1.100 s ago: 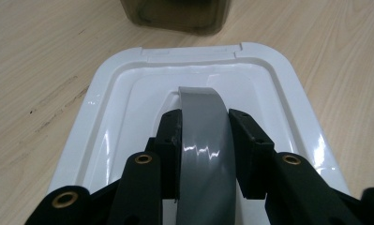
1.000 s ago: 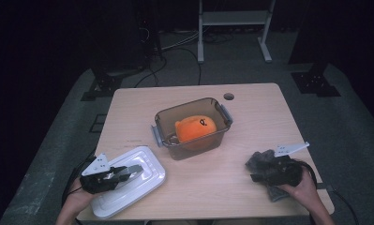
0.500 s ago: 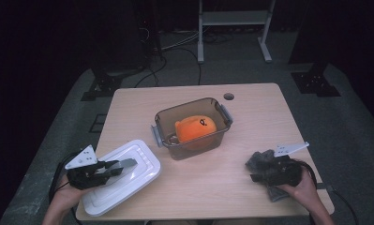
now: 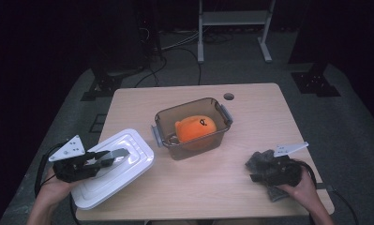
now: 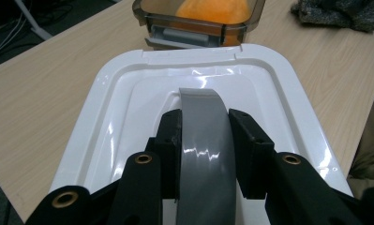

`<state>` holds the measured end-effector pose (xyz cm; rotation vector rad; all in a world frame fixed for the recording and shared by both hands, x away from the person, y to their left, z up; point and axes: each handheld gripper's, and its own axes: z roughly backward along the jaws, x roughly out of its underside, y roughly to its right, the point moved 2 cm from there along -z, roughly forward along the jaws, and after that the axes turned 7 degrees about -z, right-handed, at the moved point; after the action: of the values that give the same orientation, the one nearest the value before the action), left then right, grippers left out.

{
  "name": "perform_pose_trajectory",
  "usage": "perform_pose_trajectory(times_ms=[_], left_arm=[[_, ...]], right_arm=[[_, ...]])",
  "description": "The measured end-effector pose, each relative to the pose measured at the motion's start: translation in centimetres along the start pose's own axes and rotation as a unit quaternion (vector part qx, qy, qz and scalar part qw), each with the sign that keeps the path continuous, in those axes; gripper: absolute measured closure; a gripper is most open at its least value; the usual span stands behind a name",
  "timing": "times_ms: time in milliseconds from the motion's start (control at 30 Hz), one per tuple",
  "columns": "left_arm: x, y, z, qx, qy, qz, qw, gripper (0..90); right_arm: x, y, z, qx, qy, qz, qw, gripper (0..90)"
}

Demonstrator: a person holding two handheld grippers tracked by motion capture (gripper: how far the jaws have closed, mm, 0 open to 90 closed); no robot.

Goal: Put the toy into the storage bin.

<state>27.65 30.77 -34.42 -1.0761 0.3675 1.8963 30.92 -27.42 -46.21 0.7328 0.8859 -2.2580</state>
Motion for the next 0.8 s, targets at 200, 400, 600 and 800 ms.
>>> perform_pose_trajectory(times_ms=[200, 400, 600, 800], left_arm=[[-1.1, 0.0, 0.5, -0.004, 0.007, -0.006, 0.9999, 66.4], [-2.3, -0.1, 0.6, -0.004, 0.008, -0.015, 0.9998, 66.4], [-3.9, -0.1, 0.5, -0.004, 0.011, -0.030, 0.9995, 66.4], [-5.5, -0.3, -0.4, 0.001, 0.020, -0.038, 0.9991, 66.4]], right_arm=[[0.0, 0.0, 0.0, 0.000, -0.001, 0.001, 1.0000, 33.5], [0.0, 0.0, 0.0, 0.000, 0.000, -0.001, 1.0000, 33.4], [0.1, 0.1, 0.0, 0.000, -0.001, -0.001, 1.0000, 33.4], [0.1, 0.1, 0.0, 0.000, 0.000, -0.002, 1.0000, 33.5]])
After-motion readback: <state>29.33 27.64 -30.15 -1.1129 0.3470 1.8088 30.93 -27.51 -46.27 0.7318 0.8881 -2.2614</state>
